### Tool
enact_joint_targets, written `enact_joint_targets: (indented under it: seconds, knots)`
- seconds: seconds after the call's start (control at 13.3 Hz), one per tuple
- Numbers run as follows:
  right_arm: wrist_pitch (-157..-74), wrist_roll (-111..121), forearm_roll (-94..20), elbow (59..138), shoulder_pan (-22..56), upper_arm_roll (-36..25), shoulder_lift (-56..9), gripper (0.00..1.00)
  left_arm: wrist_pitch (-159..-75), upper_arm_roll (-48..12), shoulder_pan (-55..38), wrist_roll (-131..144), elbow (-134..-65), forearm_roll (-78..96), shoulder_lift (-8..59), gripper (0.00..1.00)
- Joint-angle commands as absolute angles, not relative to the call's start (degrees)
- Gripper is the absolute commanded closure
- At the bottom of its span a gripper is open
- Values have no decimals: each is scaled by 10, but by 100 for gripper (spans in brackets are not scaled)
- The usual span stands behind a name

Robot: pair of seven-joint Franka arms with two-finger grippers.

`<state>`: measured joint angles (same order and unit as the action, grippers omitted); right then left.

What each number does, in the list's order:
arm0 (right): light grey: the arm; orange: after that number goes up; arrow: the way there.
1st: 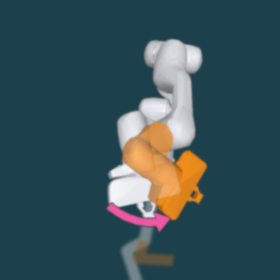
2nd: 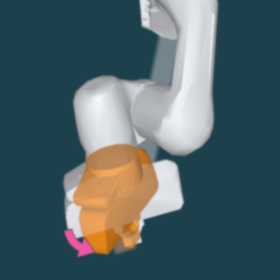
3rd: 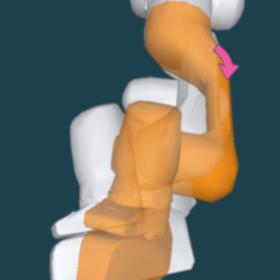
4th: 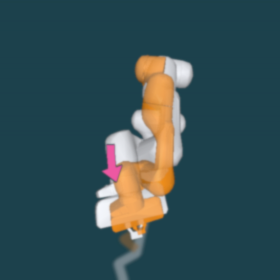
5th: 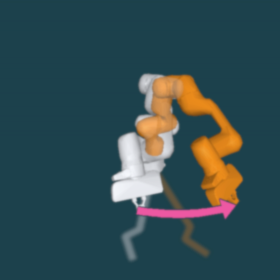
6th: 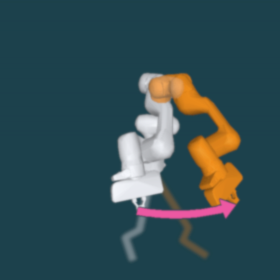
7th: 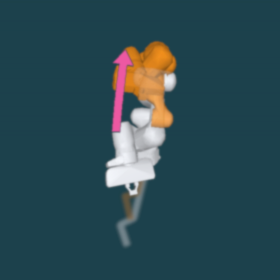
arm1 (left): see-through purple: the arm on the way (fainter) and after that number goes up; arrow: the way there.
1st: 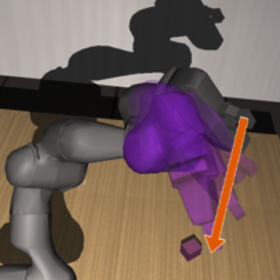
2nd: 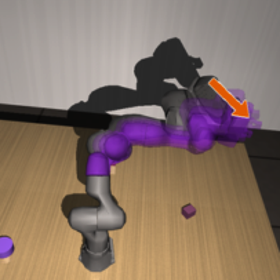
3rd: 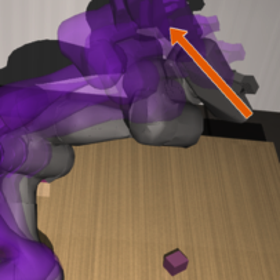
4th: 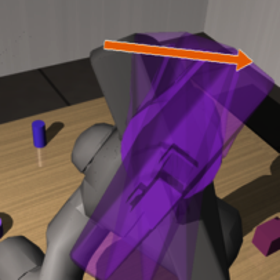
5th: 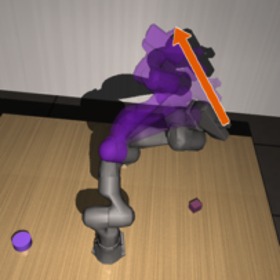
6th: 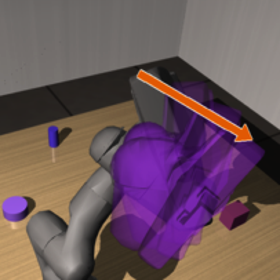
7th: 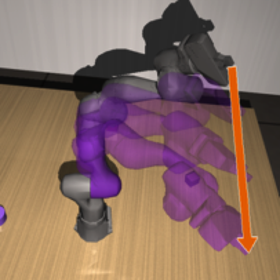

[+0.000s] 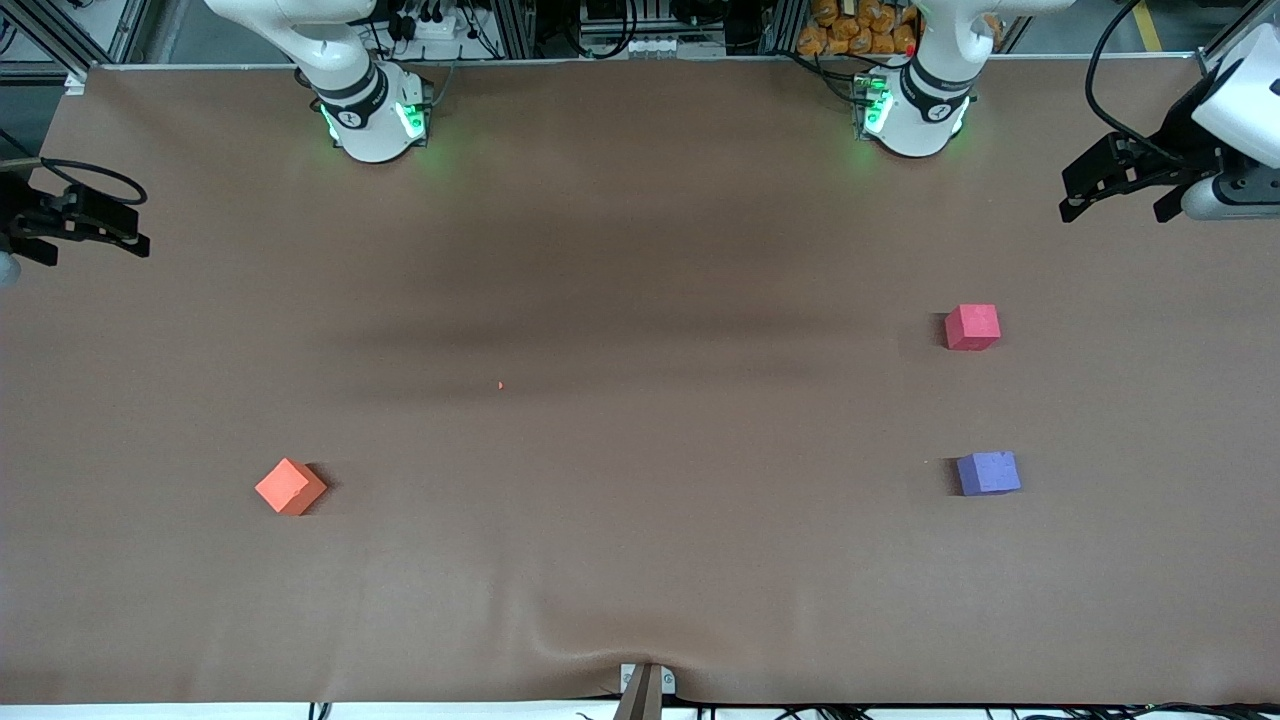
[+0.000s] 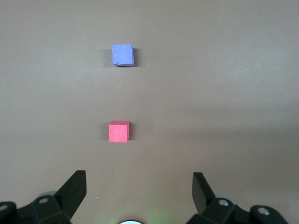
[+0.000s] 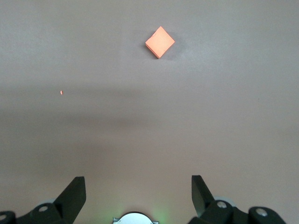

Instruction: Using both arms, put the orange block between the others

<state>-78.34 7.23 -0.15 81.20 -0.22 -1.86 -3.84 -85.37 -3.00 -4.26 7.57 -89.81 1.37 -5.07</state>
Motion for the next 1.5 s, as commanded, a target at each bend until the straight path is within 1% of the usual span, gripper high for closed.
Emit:
enact_joint_targets:
  seconds: [0.0, 0.38, 0.6, 0.83, 1.13, 1.43]
  knots:
    - [-784, 62, 3, 809, 1, -18, -39, 0, -839, -31, -38, 62, -875, 9, -43, 0]
    - [-785, 62, 1, 809, 1, -18, -39, 0, -841, -30, -39, 62, -874, 9, -41, 0]
    - [-810, 68, -7, 811, 0, -19, -56, 0, -846, -33, -40, 72, -875, 8, -34, 0]
    - [-849, 83, -8, 814, 2, -19, -111, 0, -846, -34, -39, 68, -876, 8, -33, 0]
    - [-966, 135, -7, 816, -5, -19, -206, 0, -849, -35, -42, 69, -880, 8, -33, 0]
    - [-1040, 265, -6, 817, -7, -19, -289, 0, -850, -35, -43, 69, -880, 8, -28, 0]
